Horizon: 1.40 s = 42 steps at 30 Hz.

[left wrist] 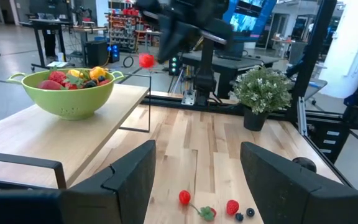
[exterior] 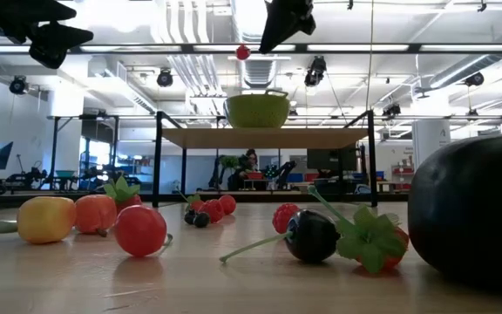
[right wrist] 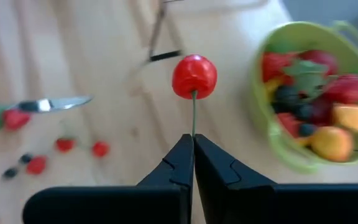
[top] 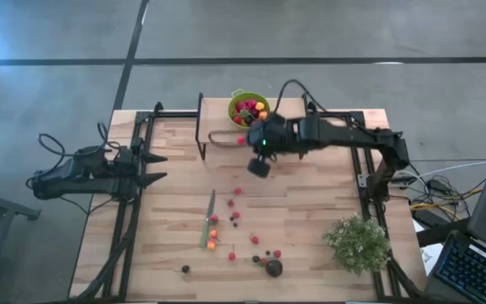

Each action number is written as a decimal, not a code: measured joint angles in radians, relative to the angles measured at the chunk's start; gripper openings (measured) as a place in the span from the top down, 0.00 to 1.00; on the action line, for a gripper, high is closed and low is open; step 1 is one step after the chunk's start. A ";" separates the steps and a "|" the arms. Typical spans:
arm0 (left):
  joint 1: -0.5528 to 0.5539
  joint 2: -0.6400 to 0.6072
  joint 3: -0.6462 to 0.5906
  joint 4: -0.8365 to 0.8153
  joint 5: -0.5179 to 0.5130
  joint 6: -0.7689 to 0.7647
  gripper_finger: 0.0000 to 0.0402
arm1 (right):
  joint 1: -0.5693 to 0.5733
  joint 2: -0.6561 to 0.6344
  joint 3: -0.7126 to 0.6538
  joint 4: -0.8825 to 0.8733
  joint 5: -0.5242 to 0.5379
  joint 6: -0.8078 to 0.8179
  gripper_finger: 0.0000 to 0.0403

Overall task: Pick & Place Fruit
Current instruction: Put the red cherry into the green colander on the shelf, then put the raspberry into the green colander on the shelf

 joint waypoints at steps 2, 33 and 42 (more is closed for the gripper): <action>0.000 0.000 0.000 0.000 0.000 0.000 0.40 | -0.039 0.001 0.010 0.000 0.000 -0.004 0.98; 0.000 0.000 0.000 0.000 0.000 0.000 0.40 | -0.261 0.001 -0.042 0.017 -0.054 0.034 0.87; 0.000 0.000 0.000 0.000 0.000 0.000 0.40 | -0.259 -0.018 -0.042 0.016 -0.112 0.025 0.64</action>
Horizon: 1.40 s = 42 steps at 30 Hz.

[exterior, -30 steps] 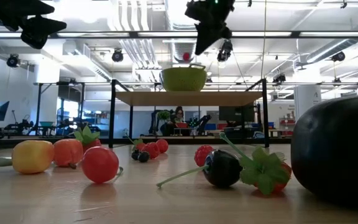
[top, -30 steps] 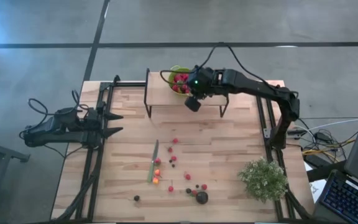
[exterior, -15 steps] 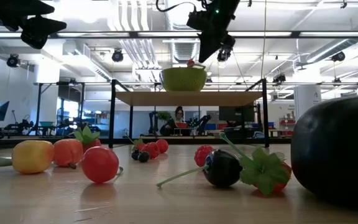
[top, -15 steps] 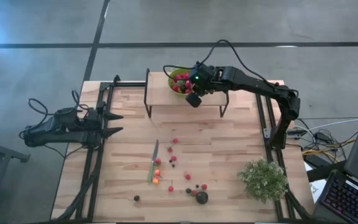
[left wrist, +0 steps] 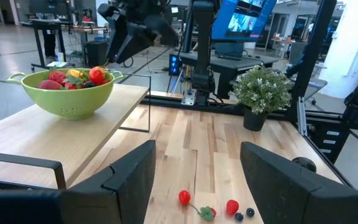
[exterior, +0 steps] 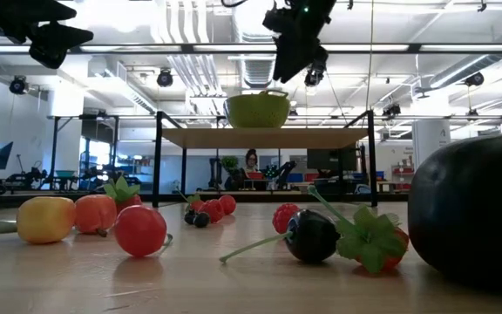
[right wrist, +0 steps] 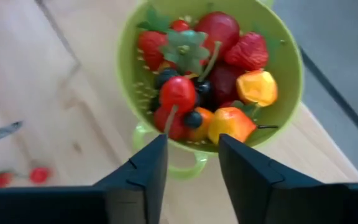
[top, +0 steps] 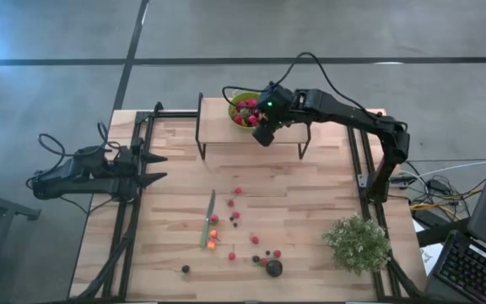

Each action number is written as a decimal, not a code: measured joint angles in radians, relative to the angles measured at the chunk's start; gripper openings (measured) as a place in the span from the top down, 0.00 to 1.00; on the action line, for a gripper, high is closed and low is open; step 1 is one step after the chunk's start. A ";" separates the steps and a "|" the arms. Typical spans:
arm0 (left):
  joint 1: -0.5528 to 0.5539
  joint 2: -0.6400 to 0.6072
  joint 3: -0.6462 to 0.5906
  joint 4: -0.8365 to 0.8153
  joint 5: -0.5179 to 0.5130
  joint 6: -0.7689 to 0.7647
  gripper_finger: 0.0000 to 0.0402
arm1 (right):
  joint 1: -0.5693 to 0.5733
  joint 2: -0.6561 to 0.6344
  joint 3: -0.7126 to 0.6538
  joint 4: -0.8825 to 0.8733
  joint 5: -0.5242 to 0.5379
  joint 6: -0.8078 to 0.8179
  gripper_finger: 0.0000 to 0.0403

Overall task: Pick & Place Fruit
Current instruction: Put the raspberry into the green colander on the shelf

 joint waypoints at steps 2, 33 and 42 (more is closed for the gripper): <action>0.000 0.000 0.000 0.000 0.000 0.000 0.40 | 0.012 -0.014 0.000 0.000 -0.013 0.000 0.61; 0.000 0.000 0.000 0.000 0.000 0.000 0.40 | 0.777 -0.055 -0.234 0.177 -0.012 0.009 0.57; 0.000 0.000 0.000 0.000 0.000 0.000 0.40 | 0.818 -0.055 -0.473 0.491 -0.010 0.083 0.49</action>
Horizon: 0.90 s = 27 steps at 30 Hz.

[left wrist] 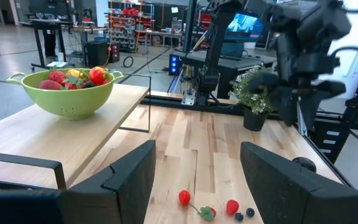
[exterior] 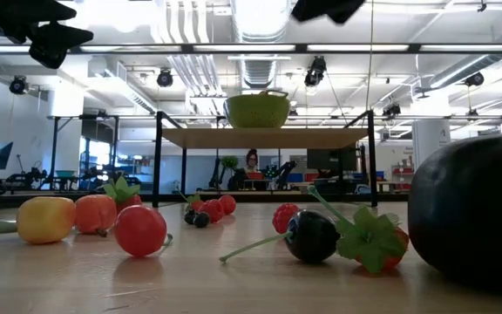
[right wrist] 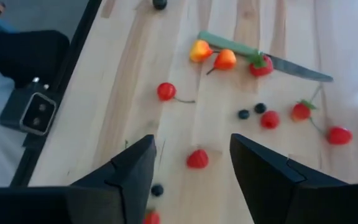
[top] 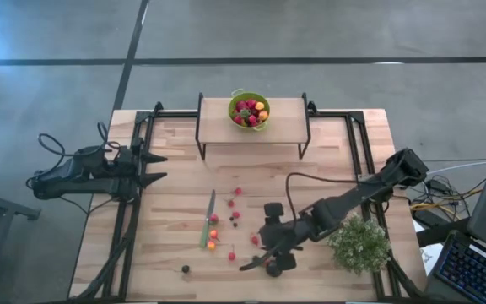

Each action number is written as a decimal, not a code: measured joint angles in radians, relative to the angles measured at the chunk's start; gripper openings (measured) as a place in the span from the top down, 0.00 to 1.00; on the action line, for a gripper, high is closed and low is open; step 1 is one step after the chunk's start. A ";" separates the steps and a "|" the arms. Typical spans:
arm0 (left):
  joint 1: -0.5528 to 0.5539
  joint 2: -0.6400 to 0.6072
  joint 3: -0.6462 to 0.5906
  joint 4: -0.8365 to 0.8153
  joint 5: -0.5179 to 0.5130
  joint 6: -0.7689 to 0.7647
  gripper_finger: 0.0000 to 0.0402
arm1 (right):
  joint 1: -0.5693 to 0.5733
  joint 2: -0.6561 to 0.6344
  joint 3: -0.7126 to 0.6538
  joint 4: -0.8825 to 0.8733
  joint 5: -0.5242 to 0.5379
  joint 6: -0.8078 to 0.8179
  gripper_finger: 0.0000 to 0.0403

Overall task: Pick & Place Fruit
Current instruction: Put the raspberry into the green colander on the shelf

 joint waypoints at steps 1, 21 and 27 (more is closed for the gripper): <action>0.000 0.000 0.000 0.000 0.000 0.000 0.40 | 0.000 0.000 -0.032 0.048 0.005 -0.003 0.48; 0.000 0.000 0.000 0.000 0.000 0.000 0.40 | -0.001 0.001 -0.429 0.639 0.080 -0.021 0.50; 0.000 0.000 0.000 0.000 0.000 0.000 0.40 | -0.001 0.015 -0.442 0.666 0.080 -0.001 0.51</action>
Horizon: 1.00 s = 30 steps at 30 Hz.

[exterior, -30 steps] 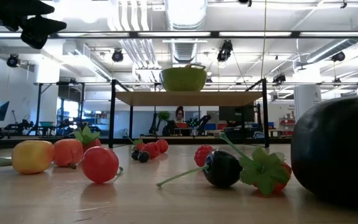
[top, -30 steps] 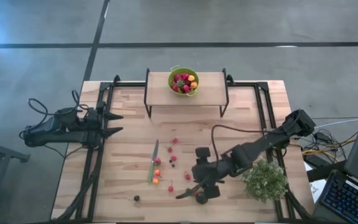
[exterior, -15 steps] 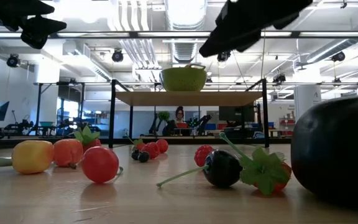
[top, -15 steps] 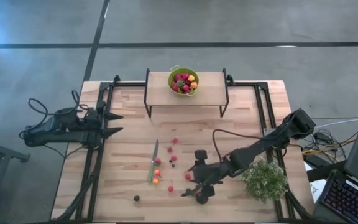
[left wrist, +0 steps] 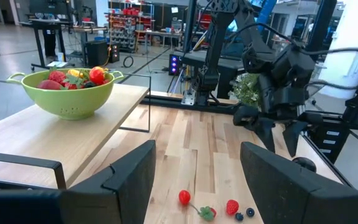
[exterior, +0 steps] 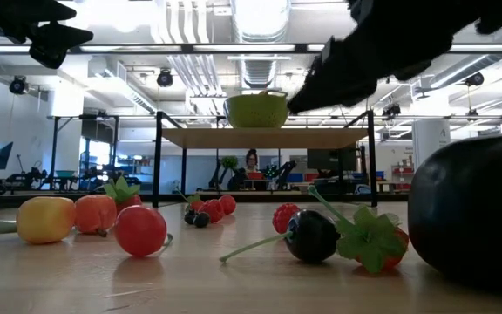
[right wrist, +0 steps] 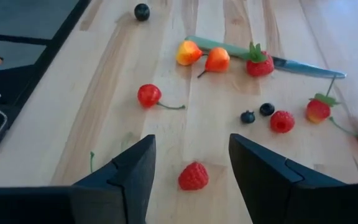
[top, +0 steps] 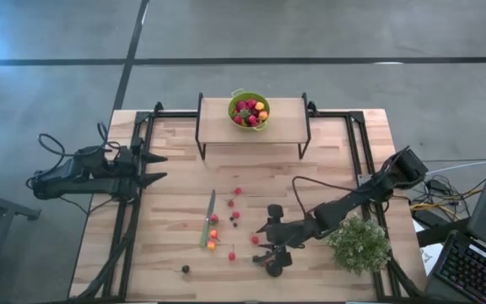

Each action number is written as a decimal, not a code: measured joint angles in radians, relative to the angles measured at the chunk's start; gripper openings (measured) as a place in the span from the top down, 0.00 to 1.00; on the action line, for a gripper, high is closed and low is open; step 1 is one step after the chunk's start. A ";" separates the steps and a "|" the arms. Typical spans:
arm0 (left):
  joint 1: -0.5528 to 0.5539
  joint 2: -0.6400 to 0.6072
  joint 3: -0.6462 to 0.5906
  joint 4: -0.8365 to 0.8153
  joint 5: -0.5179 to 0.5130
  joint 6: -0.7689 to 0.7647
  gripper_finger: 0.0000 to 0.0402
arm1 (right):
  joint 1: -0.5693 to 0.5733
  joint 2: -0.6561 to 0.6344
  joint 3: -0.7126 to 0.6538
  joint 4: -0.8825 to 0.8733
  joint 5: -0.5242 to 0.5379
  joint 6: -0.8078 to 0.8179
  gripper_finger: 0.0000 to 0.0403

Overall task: Pick & Place Fruit
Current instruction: Put the raspberry into the green colander on the shelf

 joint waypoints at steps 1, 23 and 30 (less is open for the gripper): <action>0.000 0.000 0.000 0.000 0.000 0.000 0.40 | 0.000 0.004 0.001 -0.005 -0.003 0.006 0.51; 0.000 0.019 0.000 -0.003 0.000 0.000 0.40 | -0.020 0.200 0.319 -0.415 -0.037 0.040 0.45; 0.000 0.025 0.000 -0.007 0.001 0.000 0.40 | -0.056 0.307 0.424 -0.544 -0.066 0.072 0.39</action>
